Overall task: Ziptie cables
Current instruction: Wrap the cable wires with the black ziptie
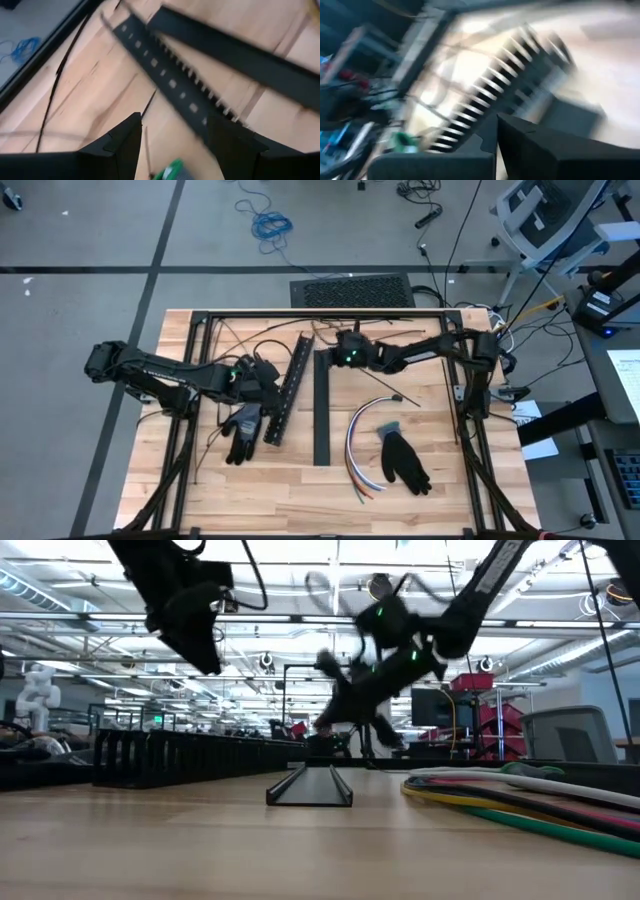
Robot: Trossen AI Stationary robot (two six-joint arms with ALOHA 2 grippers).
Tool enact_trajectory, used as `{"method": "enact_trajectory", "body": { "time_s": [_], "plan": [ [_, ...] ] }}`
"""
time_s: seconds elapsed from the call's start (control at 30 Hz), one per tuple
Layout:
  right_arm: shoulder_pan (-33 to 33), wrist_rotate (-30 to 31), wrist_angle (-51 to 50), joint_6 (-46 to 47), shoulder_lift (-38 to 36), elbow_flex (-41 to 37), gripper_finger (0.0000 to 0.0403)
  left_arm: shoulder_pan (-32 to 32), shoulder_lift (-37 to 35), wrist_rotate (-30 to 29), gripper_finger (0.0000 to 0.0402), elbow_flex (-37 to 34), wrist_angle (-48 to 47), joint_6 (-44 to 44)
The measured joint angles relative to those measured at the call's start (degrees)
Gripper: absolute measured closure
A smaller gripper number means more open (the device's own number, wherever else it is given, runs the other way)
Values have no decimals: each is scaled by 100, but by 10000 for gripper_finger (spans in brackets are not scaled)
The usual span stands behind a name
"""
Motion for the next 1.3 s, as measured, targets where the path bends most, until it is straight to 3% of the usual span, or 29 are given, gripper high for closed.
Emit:
{"method": "enact_trajectory", "body": {
  "time_s": [0.17,0.3,0.37,0.53,0.7,1.07,1.17,1.3],
  "plan": [
    [-38,-27,-1262,-1353,-1291,4,403,39,115,200,182,2,1196,160],
    [-55,595,-2777,-2220,-2397,4,403,298,687,1081,182,3,2301,613],
    [-99,836,-3331,-2403,-2904,4,403,466,1099,1512,182,10,2679,754],
    [-221,988,-4225,-2418,-3920,4,403,808,2012,1735,182,358,3267,841],
    [-316,995,-4816,-2472,-4584,4,403,867,2680,2443,182,552,3017,751],
    [-333,1272,-5198,-2619,-4888,4,403,757,3346,2349,186,633,2552,425],
    [-333,1273,-5225,-2616,-4888,4,403,767,3373,2275,204,645,2202,394],
    [-333,1272,-5238,-2630,-4888,4,403,847,3179,1763,257,680,1383,432]
  ]
}}
